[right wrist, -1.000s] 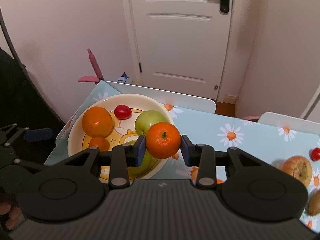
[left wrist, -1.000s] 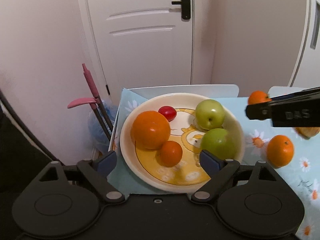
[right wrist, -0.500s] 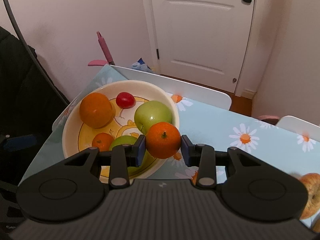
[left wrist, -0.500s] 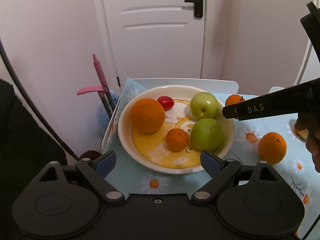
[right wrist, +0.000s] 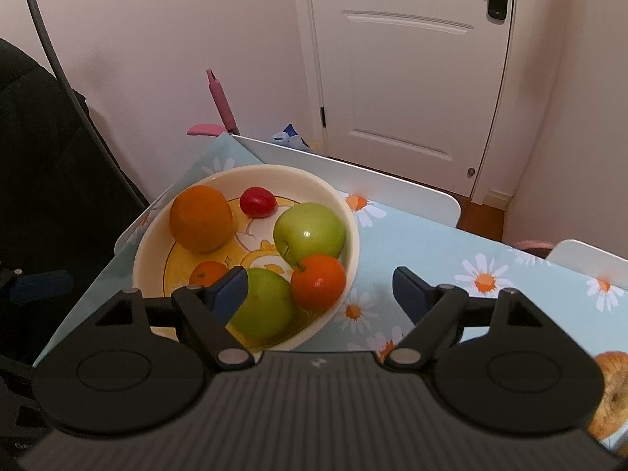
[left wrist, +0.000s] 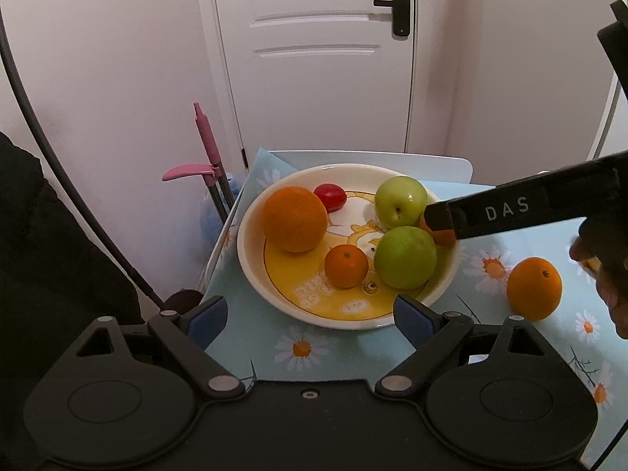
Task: Organize fruits
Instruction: 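Withdraw both open tools from the bowl toward the pear and kiwi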
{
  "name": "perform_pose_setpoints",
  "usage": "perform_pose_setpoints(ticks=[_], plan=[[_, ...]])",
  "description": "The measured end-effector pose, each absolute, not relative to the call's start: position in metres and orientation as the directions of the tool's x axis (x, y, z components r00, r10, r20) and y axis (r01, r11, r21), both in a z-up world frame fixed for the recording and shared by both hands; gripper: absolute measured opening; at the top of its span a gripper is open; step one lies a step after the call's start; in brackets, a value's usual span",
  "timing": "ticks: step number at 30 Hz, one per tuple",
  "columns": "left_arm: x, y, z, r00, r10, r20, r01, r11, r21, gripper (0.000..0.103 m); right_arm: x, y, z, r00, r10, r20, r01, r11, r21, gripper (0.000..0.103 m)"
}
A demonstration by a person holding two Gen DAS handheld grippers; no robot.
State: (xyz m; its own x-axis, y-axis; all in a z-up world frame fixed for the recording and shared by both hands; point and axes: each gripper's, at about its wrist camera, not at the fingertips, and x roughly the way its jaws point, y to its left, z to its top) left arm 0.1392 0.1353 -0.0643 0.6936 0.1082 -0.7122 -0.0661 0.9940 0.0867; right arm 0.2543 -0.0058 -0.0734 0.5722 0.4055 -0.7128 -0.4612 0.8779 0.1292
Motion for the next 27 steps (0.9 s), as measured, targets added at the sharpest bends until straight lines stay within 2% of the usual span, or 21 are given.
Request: perform_pose_setpoints(ticks=[15, 27], plan=[[0.123, 0.130, -0.031, 0.744, 0.057, -0.666, 0.022, 0.994, 0.110, 0.094, 0.208, -0.032, -0.035, 0.643, 0.363, -0.675, -0.370, 0.918, 0.141, 0.096], [0.131, 0.106, -0.013, 0.775, -0.129, -0.619, 0.229, 0.970, 0.085, 0.094, 0.157, -0.097, -0.018, 0.725, 0.162, -0.669, -0.111, 0.987, 0.119, 0.096]])
